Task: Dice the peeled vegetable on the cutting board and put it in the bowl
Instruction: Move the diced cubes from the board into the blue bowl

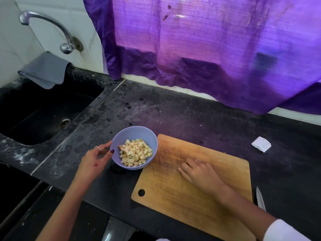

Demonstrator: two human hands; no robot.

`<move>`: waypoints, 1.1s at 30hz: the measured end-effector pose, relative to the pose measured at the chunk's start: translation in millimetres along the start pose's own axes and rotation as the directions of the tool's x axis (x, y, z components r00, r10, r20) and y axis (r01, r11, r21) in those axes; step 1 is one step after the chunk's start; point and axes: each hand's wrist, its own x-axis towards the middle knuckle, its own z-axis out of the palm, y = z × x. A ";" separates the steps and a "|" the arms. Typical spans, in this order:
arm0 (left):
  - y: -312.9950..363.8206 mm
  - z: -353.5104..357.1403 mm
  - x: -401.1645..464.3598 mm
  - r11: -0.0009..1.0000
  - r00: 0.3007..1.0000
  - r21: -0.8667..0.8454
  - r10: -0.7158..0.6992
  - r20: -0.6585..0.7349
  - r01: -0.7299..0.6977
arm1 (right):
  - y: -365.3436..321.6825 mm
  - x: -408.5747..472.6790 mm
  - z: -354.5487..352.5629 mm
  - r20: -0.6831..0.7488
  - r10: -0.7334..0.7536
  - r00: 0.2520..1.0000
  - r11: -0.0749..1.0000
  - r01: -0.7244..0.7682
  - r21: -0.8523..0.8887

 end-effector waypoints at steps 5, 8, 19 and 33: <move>0.8 0.9 0.2 1.000 1.000 0.009 0.000 -0.004 0.000 | 4.8 -5.7 5.7 0.071 -0.123 0.990 0.988 0.129 -0.081; -1.0 -0.5 1.7 1.000 1.000 -0.001 0.003 0.003 -0.003 | 6.3 3.0 0.4 0.061 0.130 0.990 0.988 -0.135 0.070; -2.6 2.0 1.5 1.000 1.000 -0.025 -0.004 -0.023 0.004 | 14.2 84.2 -66.3 0.835 0.238 0.497 -0.904 -0.202 0.377; -4.6 3.1 0.7 0.999 0.999 -0.044 -0.024 -0.046 0.022 | -73.1 202.1 -47.5 0.630 0.260 0.732 0.289 -0.681 0.672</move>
